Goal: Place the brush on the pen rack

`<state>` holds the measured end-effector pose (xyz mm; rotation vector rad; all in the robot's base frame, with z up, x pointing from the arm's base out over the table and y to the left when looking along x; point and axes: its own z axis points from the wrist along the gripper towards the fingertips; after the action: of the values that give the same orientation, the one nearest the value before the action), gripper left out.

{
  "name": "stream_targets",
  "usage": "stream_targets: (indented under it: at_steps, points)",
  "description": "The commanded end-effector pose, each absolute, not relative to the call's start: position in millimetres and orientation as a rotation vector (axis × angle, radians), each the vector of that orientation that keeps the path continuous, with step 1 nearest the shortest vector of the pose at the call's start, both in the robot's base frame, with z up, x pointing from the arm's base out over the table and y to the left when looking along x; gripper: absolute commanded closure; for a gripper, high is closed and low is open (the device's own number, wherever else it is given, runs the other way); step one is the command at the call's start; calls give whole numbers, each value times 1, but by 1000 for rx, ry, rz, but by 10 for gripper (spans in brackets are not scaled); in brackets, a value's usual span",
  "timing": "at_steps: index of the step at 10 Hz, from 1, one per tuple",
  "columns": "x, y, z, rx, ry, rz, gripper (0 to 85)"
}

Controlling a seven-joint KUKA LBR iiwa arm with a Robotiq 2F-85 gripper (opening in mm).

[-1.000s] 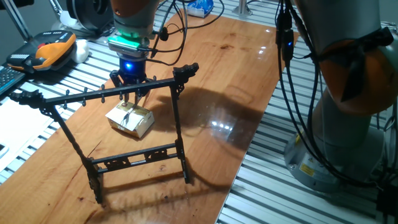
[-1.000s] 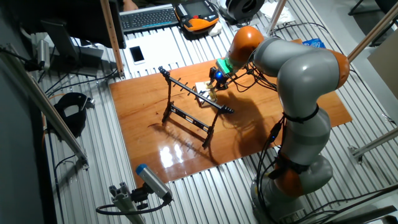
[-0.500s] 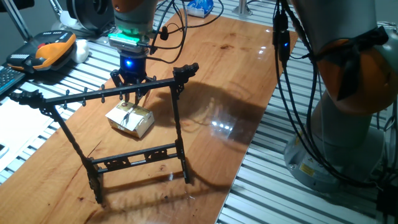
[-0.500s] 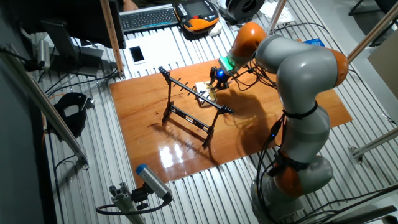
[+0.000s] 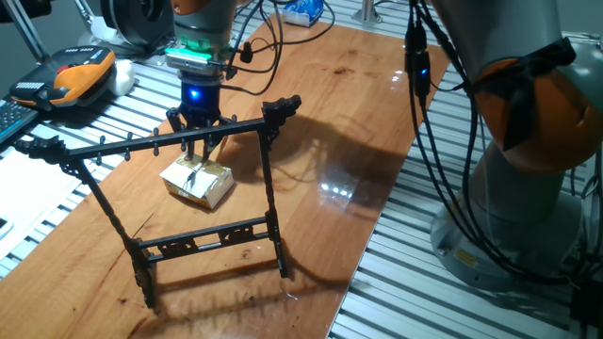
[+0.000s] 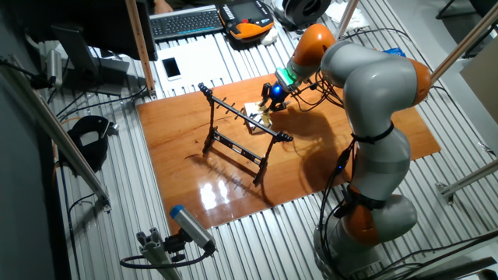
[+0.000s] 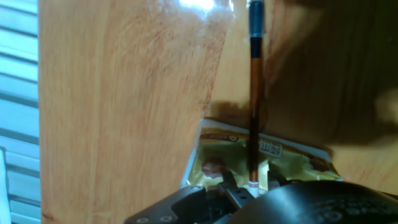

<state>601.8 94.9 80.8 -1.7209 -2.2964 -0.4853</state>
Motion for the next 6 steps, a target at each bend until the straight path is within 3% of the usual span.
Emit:
stream_targets:
  at_steps: [1, 6]
  points:
    - [603, 95, 79, -1716, -2299, -486, 510]
    - [599, 92, 81, -1711, -2315, -486, 510]
